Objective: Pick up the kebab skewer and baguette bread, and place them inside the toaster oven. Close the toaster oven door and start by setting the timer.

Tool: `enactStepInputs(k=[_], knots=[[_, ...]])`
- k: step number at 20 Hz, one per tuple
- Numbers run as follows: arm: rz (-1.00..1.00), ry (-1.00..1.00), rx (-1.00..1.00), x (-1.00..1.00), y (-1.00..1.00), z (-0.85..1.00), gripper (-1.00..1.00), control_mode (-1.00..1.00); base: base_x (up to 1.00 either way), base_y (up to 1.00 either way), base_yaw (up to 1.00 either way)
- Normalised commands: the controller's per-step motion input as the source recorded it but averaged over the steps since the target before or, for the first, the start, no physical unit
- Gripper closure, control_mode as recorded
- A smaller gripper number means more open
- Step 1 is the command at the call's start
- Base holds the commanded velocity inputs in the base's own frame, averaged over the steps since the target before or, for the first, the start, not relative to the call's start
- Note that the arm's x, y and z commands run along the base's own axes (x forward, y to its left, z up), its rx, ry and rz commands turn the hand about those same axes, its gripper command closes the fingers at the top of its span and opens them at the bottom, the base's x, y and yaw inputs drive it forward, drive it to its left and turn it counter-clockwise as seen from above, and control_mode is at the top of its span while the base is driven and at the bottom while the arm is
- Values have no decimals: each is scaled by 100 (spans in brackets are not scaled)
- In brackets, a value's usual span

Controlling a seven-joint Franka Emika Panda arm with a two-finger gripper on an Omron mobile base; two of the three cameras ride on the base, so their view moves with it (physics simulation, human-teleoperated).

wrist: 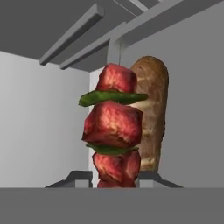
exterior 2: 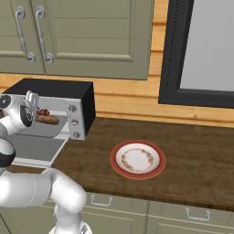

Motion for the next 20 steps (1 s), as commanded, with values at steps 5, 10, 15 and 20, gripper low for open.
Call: enactStepInputs(k=[5, 10, 15, 20], knots=[[0, 4, 0, 1, 1, 0, -100, -100, 0, 0, 0], [0, 2, 0, 0, 0, 0, -100, -100, 0, 0, 0], [0, 1, 0, 0, 0, 0, -100, -100, 0, 0, 0], [0, 0, 0, -12, 2, 11, -100, -100, 0, 0, 0]])
